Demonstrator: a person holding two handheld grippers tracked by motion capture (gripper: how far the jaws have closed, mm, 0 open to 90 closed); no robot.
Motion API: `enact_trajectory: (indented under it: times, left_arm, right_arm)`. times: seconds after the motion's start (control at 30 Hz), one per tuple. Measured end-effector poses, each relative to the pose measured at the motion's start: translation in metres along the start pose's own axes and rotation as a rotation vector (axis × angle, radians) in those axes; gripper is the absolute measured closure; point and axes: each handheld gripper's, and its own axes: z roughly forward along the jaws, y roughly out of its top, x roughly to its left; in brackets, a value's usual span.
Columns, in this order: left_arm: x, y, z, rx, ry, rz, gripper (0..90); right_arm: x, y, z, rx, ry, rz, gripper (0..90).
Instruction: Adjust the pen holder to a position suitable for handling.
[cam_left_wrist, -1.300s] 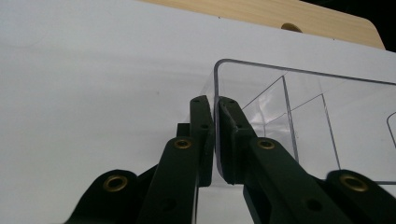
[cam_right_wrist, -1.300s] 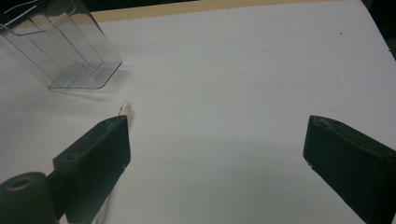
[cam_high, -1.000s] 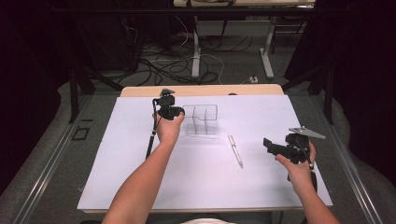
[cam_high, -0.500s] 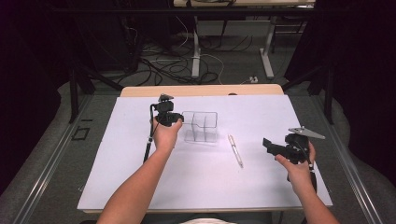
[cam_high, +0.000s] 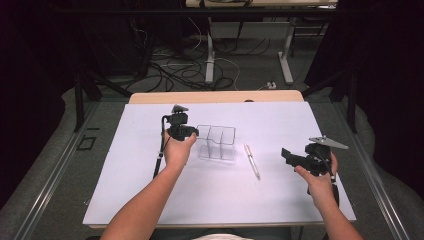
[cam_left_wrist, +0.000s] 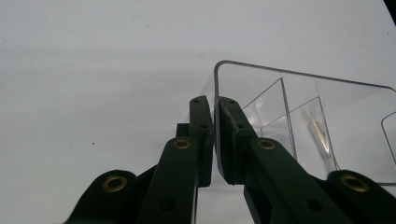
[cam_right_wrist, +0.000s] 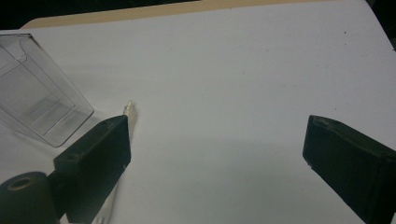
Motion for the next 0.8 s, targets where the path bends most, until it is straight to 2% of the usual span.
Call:
enact_trajectory:
  times: [0.13,0.23,0.27,0.33,0.4,0.5,0.6,0.7,0.8]
  left_arm:
    - [-0.002,-0.003,-0.003,0.002,0.000,-0.002,85.2]
    - [-0.001,-0.005,-0.002,0.012,0.005,0.013,85.1]
    - [-0.001,-0.006,-0.002,0.011,-0.004,-0.001,85.0]
    - [-0.002,-0.007,-0.002,0.007,0.000,0.000,84.7]
    - [-0.002,-0.008,-0.002,0.020,-0.024,0.002,83.6]
    - [-0.003,-0.009,-0.002,0.023,-0.026,0.007,82.9]
    - [0.001,-0.010,-0.003,0.038,-0.051,-0.008,82.2]
    - [0.006,-0.013,-0.005,0.038,-0.082,-0.020,81.1]
    - [0.005,-0.015,-0.006,0.035,-0.089,-0.010,78.9]
  right_arm:
    - [0.002,0.000,0.000,0.002,0.001,0.011,7.4]
    - [0.002,0.000,0.000,0.002,0.001,0.010,7.4]
    - [0.002,0.000,0.000,0.002,0.001,0.010,7.4]
    - [0.002,0.000,0.000,0.002,0.001,0.010,7.4]
    - [0.002,0.000,0.000,0.003,0.002,0.010,7.4]
    - [0.003,-0.001,0.001,0.003,0.000,0.011,7.4]
    - [0.002,-0.001,0.001,0.003,-0.001,-0.001,7.4]
    - [0.002,-0.001,0.001,0.006,0.000,0.003,7.4]
    - [0.003,-0.001,0.002,0.010,0.002,0.007,7.4]
